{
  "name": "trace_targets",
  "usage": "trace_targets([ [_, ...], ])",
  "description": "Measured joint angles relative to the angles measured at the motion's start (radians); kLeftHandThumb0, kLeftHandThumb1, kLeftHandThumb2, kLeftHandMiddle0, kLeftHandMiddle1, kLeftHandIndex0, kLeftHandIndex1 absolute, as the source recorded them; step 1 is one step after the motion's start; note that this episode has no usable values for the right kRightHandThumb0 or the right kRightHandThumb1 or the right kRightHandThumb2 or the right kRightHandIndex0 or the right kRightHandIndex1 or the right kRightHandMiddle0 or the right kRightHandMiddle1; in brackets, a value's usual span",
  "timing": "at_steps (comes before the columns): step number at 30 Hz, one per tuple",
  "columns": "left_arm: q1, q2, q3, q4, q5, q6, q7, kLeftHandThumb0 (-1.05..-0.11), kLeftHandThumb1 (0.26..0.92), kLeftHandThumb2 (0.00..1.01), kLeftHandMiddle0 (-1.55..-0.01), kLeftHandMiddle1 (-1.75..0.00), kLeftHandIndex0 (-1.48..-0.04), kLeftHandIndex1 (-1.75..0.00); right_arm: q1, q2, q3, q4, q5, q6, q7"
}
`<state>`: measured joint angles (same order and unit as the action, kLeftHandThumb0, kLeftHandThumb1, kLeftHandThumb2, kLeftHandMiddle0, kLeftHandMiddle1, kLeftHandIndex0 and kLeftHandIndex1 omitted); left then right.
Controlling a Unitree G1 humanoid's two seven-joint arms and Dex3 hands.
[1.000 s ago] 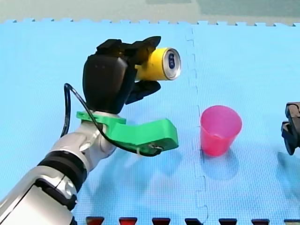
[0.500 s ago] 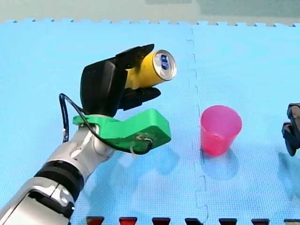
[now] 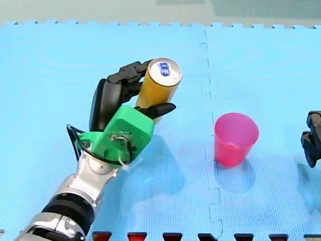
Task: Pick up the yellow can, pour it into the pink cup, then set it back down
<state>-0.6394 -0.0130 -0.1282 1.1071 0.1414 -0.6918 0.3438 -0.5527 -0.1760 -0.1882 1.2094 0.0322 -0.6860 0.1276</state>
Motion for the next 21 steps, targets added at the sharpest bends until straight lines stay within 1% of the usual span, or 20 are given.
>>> trace_targets([
  [3, 0.024, -0.021, 0.060, -0.015, -0.077, 0.001, -0.078, -0.391, 0.783, 0.00, -1.34, -0.03, -1.23, 0.00, 0.000, -0.001, -0.002, 0.000, 0.001, 0.000, 0.002],
  [6, 0.054, -0.041, 0.099, -0.011, -0.109, -0.014, -0.124, -0.391, 0.784, 0.00, -1.34, -0.03, -1.22, 0.00, 0.000, -0.003, -0.003, 0.000, 0.001, 0.000, 0.002],
  [8, 0.066, -0.055, 0.127, -0.001, -0.138, -0.032, -0.170, -0.390, 0.785, 0.00, -1.34, -0.02, -1.22, 0.00, 0.000, -0.003, -0.003, 0.000, 0.001, 0.000, 0.002],
  [13, 0.076, -0.073, 0.184, 0.027, -0.185, -0.061, -0.248, -0.387, 0.788, 0.00, -1.34, -0.01, -1.22, 0.00, 0.001, -0.005, -0.003, 0.000, 0.001, 0.000, 0.001],
  [21, 0.082, -0.093, 0.232, 0.050, -0.201, -0.069, -0.286, -0.378, 0.790, 0.00, -1.34, -0.01, -1.22, 0.00, 0.003, -0.009, -0.005, 0.000, 0.001, 0.000, 0.003],
])
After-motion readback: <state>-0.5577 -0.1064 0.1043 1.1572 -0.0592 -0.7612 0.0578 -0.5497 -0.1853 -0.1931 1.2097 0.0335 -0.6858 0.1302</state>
